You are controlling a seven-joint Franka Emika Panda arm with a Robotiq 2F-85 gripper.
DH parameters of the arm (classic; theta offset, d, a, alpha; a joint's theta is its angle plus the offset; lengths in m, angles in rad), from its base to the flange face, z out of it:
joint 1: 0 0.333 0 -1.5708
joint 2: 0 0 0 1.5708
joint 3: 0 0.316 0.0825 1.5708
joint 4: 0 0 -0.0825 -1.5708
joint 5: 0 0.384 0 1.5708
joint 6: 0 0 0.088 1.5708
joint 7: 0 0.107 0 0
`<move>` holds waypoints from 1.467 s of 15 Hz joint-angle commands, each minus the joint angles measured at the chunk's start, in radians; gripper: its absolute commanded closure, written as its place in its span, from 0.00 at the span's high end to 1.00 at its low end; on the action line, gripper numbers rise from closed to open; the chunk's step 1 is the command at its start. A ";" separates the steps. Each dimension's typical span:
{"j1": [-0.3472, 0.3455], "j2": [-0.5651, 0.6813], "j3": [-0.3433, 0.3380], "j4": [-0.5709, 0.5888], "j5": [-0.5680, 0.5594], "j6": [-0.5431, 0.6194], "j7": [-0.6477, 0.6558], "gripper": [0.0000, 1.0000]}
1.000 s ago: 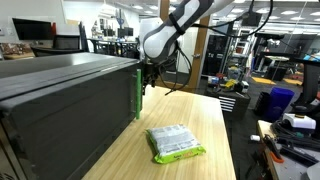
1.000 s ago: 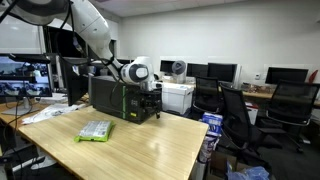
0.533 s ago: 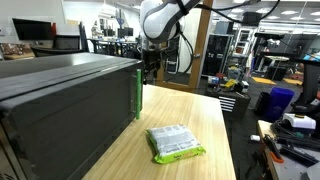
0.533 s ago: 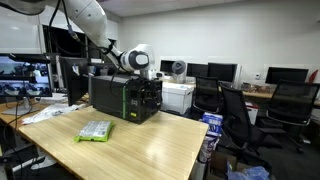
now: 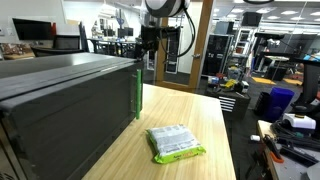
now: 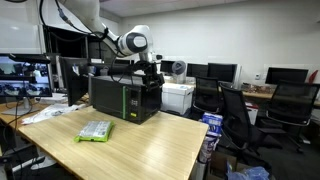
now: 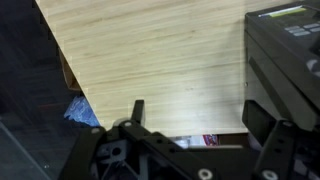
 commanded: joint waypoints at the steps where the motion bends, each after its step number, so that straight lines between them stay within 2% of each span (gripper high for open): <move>1: 0.003 -0.085 -0.001 -0.032 0.019 0.021 -0.035 1.00; 4: -0.007 -0.116 0.021 -0.041 0.061 0.039 -0.070 1.00; 9: -0.032 -0.094 0.084 -0.029 0.267 -0.088 -0.230 1.00; 13: -0.016 -0.038 0.078 0.011 0.249 -0.268 -0.257 1.00; 22: 0.003 -0.118 0.087 -0.033 0.191 -0.393 -0.396 1.00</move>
